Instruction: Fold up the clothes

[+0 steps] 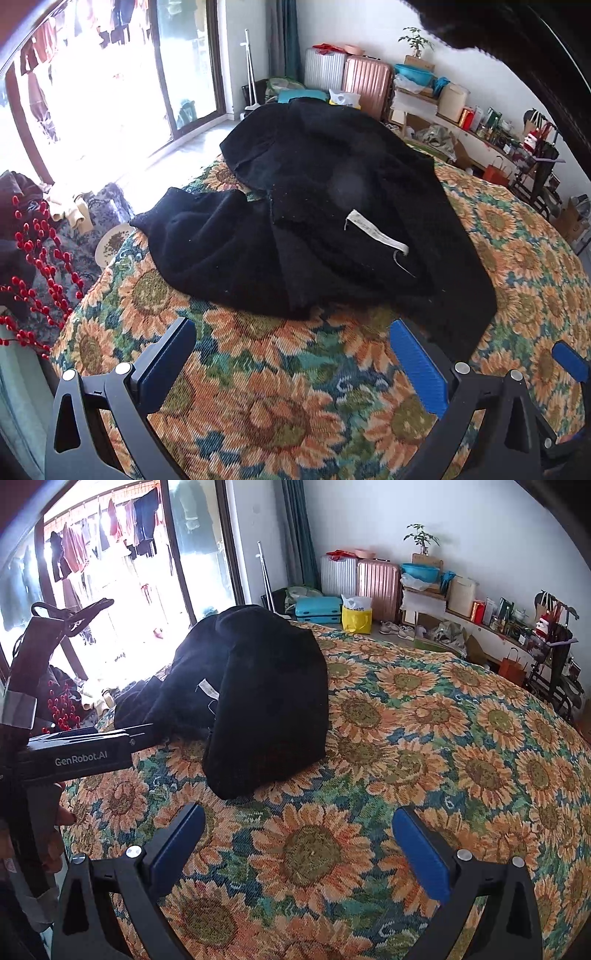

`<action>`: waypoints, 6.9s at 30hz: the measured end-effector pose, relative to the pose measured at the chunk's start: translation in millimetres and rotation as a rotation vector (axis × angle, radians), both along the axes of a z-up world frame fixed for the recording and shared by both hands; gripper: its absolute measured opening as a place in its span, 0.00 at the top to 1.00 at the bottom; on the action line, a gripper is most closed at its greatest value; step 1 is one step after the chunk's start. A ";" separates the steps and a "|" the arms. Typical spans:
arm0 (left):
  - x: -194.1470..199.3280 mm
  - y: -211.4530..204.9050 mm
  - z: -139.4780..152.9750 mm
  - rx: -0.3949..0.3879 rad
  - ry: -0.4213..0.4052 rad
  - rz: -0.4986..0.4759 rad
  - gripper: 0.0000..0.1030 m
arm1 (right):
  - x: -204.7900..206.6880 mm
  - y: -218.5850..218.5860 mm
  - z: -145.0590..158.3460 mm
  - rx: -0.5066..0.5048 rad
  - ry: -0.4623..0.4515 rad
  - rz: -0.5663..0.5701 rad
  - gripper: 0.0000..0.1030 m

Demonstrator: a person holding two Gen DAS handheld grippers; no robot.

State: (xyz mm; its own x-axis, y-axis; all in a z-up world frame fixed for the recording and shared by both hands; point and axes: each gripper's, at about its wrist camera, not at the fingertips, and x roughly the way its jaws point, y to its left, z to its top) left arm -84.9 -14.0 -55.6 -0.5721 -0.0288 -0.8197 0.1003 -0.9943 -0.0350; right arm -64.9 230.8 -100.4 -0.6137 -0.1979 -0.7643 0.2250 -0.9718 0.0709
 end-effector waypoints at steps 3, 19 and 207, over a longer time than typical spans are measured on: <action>-12.1 -0.9 -7.9 0.022 -0.009 0.011 0.00 | -10.3 -9.2 -4.9 0.012 -0.005 0.029 0.01; -59.5 6.5 -29.9 0.019 -0.058 0.009 0.13 | -45.8 -47.5 -43.2 0.039 -0.105 0.072 0.16; 201.8 25.6 52.0 -0.024 -0.119 -0.005 0.95 | 253.1 159.7 120.7 -0.060 0.114 -0.086 0.51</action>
State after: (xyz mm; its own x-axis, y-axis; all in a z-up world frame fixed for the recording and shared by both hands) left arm 116.9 11.5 -3.6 -0.4711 -0.0470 -0.8808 0.0972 -0.9953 0.0011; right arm 188.2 390.5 20.2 -0.7127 -0.1840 -0.6769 0.1509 -0.9826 0.1083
